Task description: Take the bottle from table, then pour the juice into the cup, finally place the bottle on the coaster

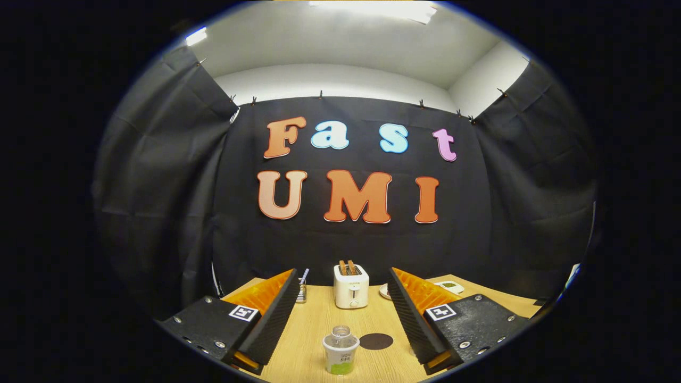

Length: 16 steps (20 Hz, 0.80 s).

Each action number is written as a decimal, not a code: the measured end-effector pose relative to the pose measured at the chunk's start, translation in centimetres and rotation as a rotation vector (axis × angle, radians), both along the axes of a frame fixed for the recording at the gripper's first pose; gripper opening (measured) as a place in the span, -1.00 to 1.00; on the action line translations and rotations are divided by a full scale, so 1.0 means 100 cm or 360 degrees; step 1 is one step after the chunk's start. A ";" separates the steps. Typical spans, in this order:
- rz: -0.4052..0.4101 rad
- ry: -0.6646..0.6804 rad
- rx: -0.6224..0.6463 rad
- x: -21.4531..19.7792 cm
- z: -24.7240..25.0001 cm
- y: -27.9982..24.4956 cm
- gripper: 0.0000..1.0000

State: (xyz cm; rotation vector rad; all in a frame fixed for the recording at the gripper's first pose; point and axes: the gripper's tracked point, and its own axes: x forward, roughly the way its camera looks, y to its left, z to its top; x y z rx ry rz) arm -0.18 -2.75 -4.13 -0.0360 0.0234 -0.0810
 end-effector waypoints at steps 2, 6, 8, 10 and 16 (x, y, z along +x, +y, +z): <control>-0.0010 0.0010 0.0030 0.002 -0.016 -0.003 0.96; -0.0023 0.0129 0.0019 0.006 -0.059 -0.001 0.96; -0.0042 0.0163 -0.0003 0.006 -0.077 -0.002 0.96; -0.0044 0.0185 -0.0006 0.009 -0.095 0.000 0.97; -0.0020 0.0304 0.0061 0.014 -0.161 0.005 0.96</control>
